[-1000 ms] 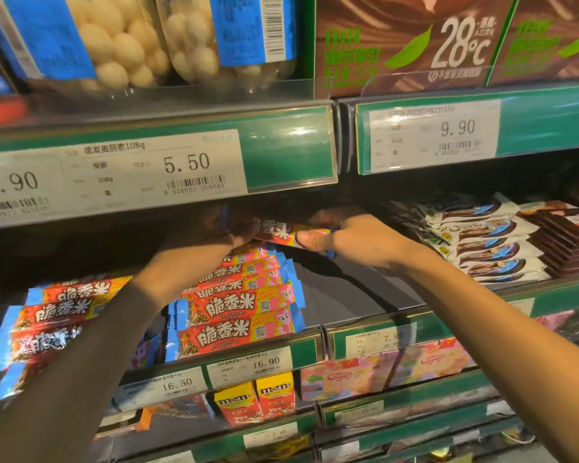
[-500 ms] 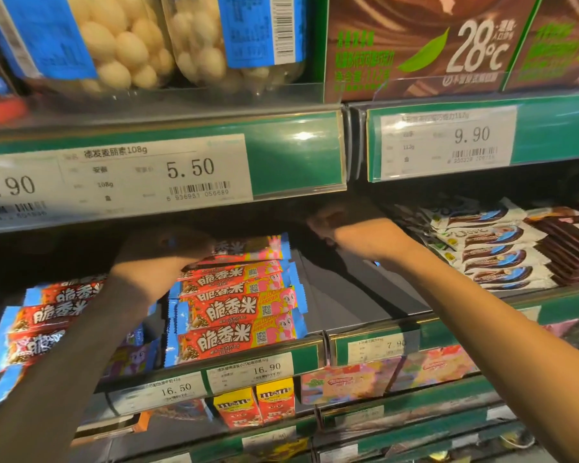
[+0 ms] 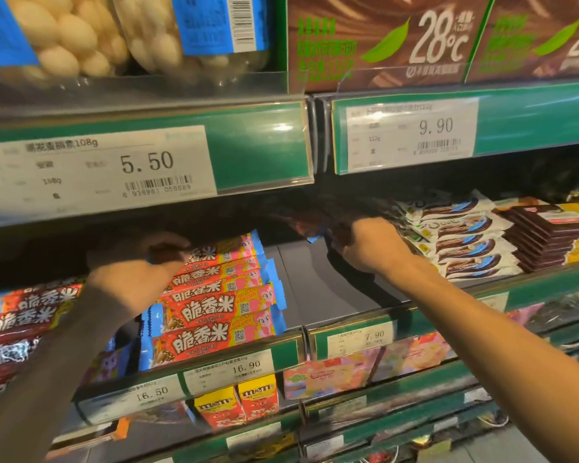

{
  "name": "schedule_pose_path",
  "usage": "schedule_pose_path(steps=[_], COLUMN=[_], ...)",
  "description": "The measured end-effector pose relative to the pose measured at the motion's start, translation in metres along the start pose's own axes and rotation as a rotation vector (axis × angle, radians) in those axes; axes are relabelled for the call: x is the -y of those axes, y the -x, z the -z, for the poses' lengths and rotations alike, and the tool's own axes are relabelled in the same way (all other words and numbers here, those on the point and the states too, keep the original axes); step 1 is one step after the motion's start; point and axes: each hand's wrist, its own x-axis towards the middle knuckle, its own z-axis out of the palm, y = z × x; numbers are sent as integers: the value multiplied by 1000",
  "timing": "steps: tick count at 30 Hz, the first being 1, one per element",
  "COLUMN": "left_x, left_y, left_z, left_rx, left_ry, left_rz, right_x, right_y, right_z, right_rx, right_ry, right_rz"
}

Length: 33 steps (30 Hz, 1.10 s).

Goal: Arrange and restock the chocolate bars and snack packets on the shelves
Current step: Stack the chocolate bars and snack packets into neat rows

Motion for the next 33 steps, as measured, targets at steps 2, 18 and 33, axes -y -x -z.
schedule_pose_path(steps=[2, 18, 33], left_x=[1, -52, -67], left_y=[-1, 5, 7], left_z=[-1, -21, -19], left_rx=[4, -69, 386], left_ry=[-18, 102, 611], left_rz=[10, -207, 426], right_x=[-2, -19, 19], right_y=[-1, 37, 64], right_z=[2, 22, 18], right_rx=[29, 6, 163], right_ry=[-33, -537, -1000], right_rz=[-37, -9, 294])
